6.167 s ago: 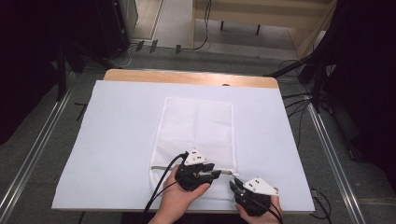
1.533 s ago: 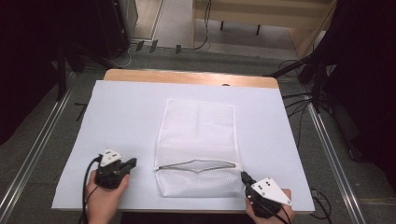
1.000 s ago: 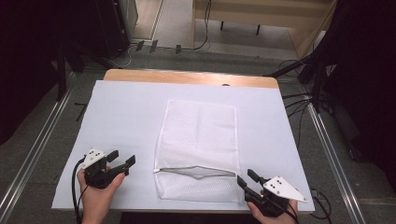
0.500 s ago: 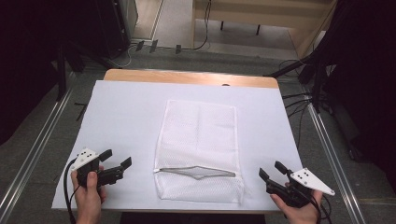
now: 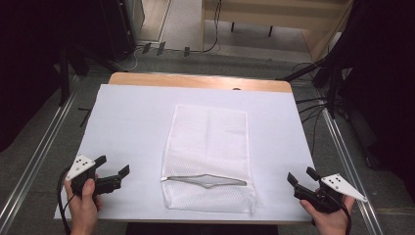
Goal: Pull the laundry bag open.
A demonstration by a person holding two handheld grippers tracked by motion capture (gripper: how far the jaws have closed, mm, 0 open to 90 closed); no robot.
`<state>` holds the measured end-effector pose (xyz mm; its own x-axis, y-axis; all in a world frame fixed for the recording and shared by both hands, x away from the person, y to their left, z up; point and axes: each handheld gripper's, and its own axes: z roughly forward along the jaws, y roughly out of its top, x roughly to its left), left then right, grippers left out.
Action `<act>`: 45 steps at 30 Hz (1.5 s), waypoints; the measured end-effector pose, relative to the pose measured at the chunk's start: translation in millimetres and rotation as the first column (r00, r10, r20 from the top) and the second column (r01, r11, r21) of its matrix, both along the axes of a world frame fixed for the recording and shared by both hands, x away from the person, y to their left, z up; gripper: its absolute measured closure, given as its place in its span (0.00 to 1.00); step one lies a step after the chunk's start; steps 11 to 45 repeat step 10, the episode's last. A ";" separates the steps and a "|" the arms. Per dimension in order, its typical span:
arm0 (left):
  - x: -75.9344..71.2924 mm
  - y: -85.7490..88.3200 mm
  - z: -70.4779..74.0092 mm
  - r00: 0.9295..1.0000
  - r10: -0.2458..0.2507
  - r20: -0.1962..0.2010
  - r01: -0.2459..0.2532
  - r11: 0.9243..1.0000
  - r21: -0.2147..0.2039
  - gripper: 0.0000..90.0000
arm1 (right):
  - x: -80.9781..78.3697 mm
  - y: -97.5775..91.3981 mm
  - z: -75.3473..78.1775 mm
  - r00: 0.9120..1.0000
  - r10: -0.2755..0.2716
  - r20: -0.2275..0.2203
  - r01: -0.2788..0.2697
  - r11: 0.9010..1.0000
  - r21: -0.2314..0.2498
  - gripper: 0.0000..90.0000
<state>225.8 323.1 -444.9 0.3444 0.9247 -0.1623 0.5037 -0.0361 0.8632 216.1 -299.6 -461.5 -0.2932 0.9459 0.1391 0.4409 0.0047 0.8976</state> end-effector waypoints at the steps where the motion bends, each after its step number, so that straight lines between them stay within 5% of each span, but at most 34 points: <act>1: -0.3 0.7 0.2 1.000 -0.002 0.001 0.002 1.000 0.001 0.00 | 0.6 -1.3 -0.8 1.000 -0.009 0.000 0.009 1.000 -0.005 0.27; 45: 1.8 -0.2 -1.9 1.000 0.015 -0.017 -0.015 1.000 0.016 0.00 | 2.6 -0.8 -5.0 1.000 -0.012 -0.013 0.012 1.000 -0.015 0.27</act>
